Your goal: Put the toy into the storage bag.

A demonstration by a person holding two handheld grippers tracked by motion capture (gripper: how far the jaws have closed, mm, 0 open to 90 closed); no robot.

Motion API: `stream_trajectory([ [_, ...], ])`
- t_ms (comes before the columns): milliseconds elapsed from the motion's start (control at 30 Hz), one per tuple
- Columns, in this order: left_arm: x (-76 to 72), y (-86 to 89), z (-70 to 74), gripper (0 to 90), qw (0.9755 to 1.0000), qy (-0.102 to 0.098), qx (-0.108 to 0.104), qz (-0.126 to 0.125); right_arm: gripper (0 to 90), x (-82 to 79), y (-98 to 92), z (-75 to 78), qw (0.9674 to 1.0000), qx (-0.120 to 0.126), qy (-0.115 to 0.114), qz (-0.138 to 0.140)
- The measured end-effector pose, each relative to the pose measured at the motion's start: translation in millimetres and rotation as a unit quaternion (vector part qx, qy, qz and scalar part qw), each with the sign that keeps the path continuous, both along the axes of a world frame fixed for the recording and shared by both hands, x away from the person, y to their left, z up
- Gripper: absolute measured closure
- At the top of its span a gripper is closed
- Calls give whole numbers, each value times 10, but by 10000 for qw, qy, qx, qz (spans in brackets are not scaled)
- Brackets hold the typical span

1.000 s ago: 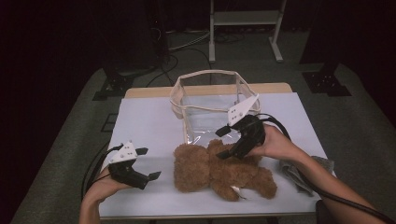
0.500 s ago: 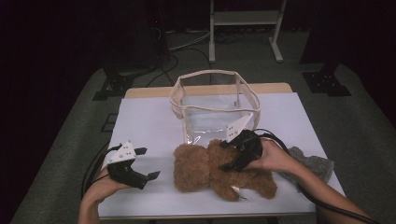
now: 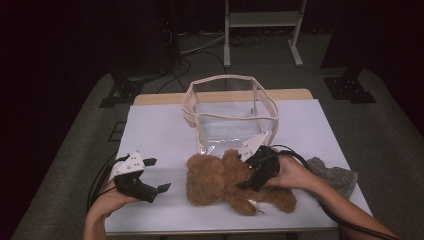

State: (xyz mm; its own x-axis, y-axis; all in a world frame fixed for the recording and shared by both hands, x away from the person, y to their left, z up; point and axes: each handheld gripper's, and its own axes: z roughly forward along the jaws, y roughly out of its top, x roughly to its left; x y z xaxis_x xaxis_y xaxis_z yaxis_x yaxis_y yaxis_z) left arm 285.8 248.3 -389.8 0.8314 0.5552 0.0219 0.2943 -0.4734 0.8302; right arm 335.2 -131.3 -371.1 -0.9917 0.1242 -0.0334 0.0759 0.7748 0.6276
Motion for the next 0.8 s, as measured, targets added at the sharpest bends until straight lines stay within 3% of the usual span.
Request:
stream_trajectory([
  [100,-2,2,2,30,10000,8,15,-9,112,14,-3,-28,10000,-24,-35,10],
  [300,-2,20,5,30,10000,4,2,11,105,58,-31,-107,9999,34,138,-22],
  [533,1,17,-8,30,10000,31,43,-4,108,67,11,-196,9997,-119,199,28],
  [800,2,16,-14,30,10000,34,59,-1,173,88,47,-268,9993,-218,299,59],
])
